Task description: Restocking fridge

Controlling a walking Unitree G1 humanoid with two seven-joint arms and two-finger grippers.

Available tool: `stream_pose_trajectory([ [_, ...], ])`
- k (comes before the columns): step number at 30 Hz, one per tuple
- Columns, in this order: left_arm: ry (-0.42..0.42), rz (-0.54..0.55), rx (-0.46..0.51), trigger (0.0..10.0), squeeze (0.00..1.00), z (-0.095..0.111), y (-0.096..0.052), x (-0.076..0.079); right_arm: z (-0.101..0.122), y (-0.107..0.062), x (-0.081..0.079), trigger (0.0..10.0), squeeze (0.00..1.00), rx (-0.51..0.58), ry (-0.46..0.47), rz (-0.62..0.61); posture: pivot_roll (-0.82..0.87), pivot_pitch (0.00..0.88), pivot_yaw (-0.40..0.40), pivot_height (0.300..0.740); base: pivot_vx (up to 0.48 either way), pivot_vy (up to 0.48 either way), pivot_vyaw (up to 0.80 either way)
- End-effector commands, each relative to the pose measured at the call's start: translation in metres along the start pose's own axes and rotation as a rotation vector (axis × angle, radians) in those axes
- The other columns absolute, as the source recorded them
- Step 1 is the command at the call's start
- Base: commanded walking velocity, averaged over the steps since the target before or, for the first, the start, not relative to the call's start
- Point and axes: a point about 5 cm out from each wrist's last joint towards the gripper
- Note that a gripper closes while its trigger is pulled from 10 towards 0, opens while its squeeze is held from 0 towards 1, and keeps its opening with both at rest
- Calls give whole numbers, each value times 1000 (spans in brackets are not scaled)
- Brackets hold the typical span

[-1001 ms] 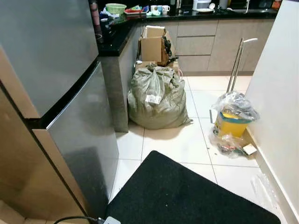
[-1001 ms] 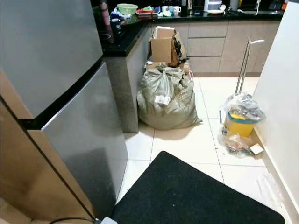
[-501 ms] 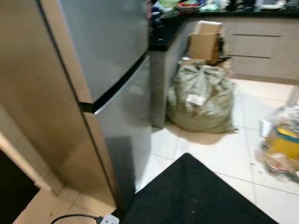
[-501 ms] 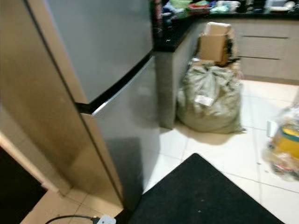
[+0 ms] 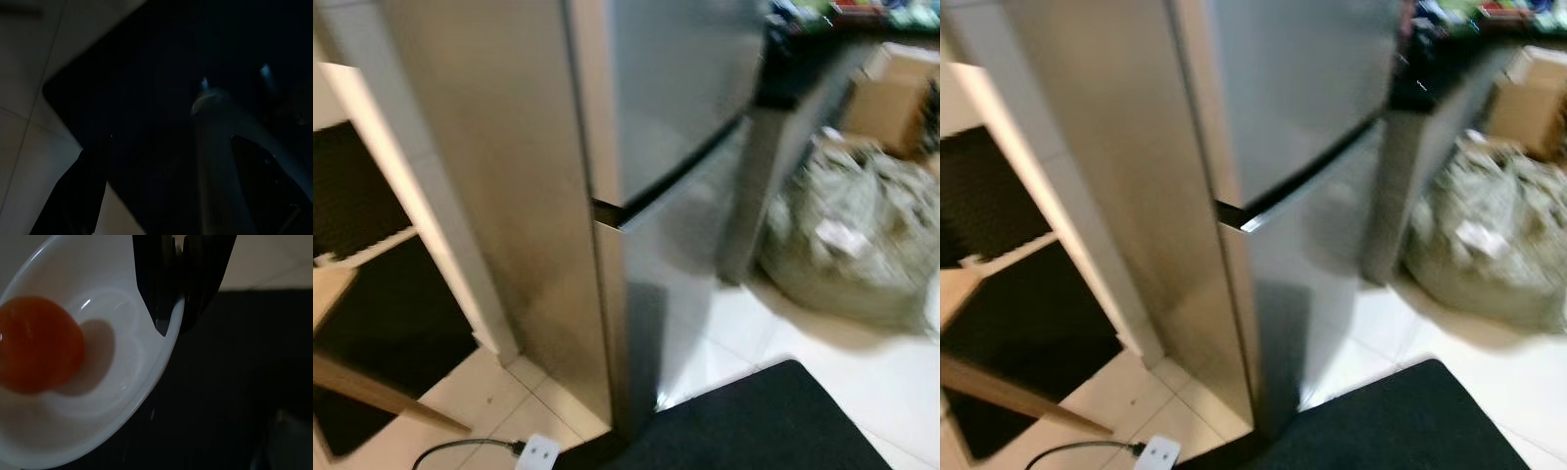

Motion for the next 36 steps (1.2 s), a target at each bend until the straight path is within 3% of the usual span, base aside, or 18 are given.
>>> stream_pose_trajectory([
  [1, 12, -13, 5, 10000, 0, 3, 0, 2, -8, -1, -6, 10000, 0, -26, -3, 15, -169, 0, 40, 740, 0, -480, 0],
  [11, 6, -14, -2, 10000, 0, 1, 0, 0, -9, -1, -11, 10000, 0, -24, 23, 32, -169, 0, 42, 740, 0, -479, 0],
  [18, -11, -16, 24, 10000, 0, 7, 0, 0, -11, -1, -12, 10000, 0, -28, 22, 33, -172, 0, 44, 740, 0, -141, 0],
  [27, -110, 57, 118, 10000, 0, 27, -2, -21, -11, -1, -12, 10000, 0, -31, 10, 34, -167, 0, 41, 740, 0, 0, 0],
  [33, -209, 94, 245, 10000, 0, 51, -8, -41, -11, -1, -13, 10000, 0, -29, 4, 38, -154, 0, 40, 740, 0, 0, 0],
  [34, -243, 88, 295, 10000, 1000, 60, -10, -46, -10, -1, -13, 10000, 0, -28, 4, 39, -152, 0, 41, 740, 0, 0, 0],
  [36, -264, 82, 328, 10000, 1000, 66, -11, -49, -10, -1, -13, 10000, 0, -26, 3, 39, -152, 0, 41, 740, 0, 0, 0],
])
Point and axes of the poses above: a point about 5 cm out from each wrist's last joint towards the gripper, its own y axis pointing out of the wrist towards the gripper, its own z axis along the axis of the wrist's last joint, x = y × z, and after that the axes turned 5 degrees about -y, right-handed
